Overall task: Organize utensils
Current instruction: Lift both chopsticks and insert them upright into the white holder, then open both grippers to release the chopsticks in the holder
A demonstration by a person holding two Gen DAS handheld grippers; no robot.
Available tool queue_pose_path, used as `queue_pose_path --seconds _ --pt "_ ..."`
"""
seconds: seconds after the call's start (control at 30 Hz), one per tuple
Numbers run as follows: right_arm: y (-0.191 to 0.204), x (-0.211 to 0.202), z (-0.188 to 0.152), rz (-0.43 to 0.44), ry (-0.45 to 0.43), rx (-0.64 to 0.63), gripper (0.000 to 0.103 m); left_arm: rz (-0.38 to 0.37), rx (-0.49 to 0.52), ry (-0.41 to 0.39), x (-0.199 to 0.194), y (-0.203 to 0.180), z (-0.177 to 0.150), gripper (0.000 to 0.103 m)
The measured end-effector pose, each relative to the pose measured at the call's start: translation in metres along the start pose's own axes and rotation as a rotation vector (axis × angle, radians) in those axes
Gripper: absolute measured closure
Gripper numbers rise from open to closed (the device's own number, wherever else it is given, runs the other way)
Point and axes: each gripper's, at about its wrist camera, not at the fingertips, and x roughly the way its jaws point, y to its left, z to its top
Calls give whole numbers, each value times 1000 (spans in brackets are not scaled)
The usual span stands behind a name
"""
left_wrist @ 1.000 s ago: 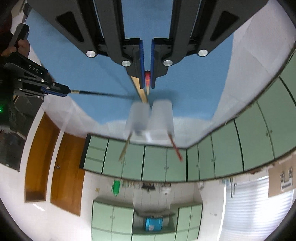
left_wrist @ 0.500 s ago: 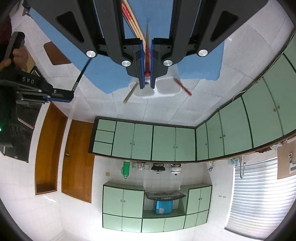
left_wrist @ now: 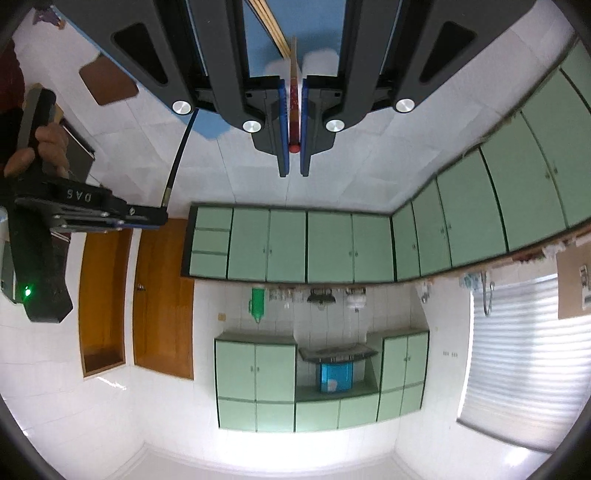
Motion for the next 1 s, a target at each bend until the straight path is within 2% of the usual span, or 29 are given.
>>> queue_pose_path --seconds 0.2,0.4,0.5,0.73,1.0 --pt "-6 15 34 -6 -74 4 97 46 38 -92 20 5 43 98" --pt "-4 45 50 -3 -120 -10 97 48 11 -103 59 17 46 98" --pt "-4 68 46 -11 -105 -17 97 44 -11 -70 79 24 32 98" --pt "-8 122 19 2 -10 24 97 39 -42 37 125 37 -4 98" --pt "-6 148 -8 16 83 61 94 21 -64 117 138 44 -27 97"
